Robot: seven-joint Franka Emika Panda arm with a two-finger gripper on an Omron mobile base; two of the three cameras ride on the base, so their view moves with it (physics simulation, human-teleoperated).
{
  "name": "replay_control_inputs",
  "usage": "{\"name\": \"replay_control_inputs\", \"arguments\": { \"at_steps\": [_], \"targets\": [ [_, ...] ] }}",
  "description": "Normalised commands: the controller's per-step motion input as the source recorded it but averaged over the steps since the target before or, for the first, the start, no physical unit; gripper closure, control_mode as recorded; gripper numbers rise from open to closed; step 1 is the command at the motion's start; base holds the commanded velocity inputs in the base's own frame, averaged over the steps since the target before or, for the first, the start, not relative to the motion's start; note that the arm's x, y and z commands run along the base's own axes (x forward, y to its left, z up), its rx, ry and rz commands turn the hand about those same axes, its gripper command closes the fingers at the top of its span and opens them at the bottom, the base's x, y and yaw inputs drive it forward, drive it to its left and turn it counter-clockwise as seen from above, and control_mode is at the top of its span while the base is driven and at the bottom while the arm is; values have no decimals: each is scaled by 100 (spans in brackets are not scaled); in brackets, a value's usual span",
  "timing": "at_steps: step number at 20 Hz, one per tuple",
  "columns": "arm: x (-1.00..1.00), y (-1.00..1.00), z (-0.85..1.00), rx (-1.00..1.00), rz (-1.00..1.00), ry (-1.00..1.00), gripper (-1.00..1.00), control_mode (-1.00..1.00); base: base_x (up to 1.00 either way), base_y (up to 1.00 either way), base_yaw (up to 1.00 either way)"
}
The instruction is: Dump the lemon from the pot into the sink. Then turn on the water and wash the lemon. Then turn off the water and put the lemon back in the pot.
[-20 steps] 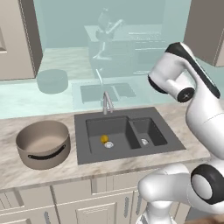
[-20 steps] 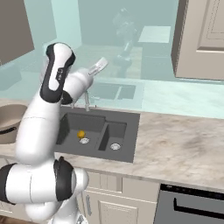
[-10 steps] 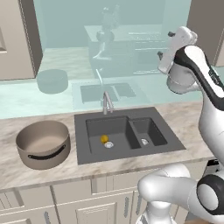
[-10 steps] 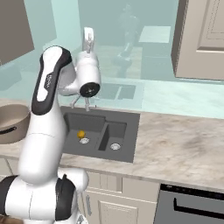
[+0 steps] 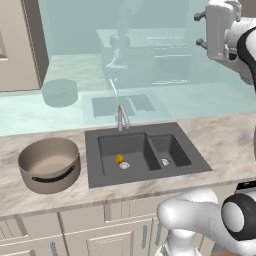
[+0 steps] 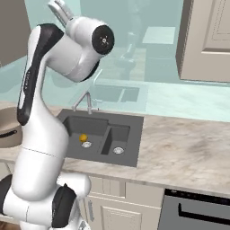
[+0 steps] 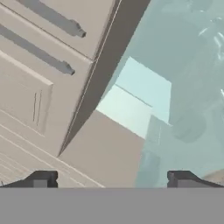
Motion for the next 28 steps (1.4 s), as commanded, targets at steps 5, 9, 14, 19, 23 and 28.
{"name": "replay_control_inputs", "arguments": {
  "at_steps": [5, 9, 14, 19, 23, 28],
  "targets": [
    [-55, 92, -21, -100, 0, -44, -100, -100, 0, 0, 0],
    [-32, 100, -63, -100, 0, -26, -100, -100, 0, 0, 0],
    [25, 88, -100, -90, -2, 3, -100, -100, 0, 0, 0],
    [41, 52, -100, -60, -7, 5, -100, -100, 0, 0, 0],
    [31, 23, -100, -35, -16, 8, -100, -100, 0, 0, 0],
    [60, -3, -97, -3, -23, 41, -100, -100, 0, 0, 0]
  ]
}}
